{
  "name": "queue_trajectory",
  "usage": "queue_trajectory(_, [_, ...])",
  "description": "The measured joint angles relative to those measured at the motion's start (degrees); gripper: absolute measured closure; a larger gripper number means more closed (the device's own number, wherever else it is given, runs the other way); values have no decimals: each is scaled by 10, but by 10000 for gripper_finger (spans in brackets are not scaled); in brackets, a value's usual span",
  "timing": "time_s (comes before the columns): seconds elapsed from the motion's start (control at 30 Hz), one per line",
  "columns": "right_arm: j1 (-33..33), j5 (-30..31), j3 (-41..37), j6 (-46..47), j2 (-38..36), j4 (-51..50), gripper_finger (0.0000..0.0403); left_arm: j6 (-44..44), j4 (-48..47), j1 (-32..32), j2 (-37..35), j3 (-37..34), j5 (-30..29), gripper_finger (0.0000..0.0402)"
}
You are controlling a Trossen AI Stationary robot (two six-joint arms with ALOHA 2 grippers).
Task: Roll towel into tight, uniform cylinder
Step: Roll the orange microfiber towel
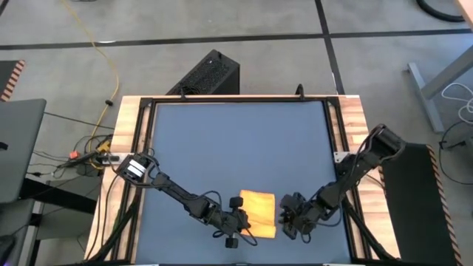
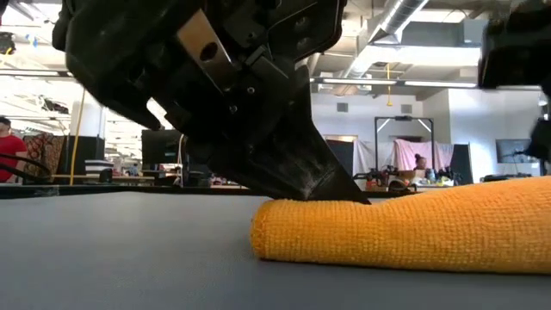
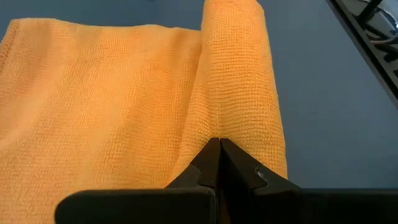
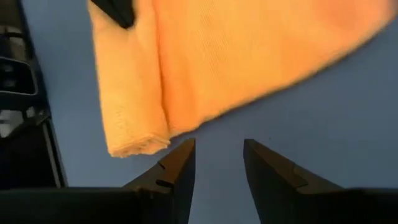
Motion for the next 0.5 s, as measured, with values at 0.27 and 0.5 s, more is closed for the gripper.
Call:
queue_trajectory(0.27, [79, 115, 2, -293, 5, 155, 239, -4, -13, 5, 0, 0, 1, 401])
queue_trajectory(0.5, [136, 204, 54, -521, 92, 187, 239, -7, -13, 7, 0, 0, 8, 402])
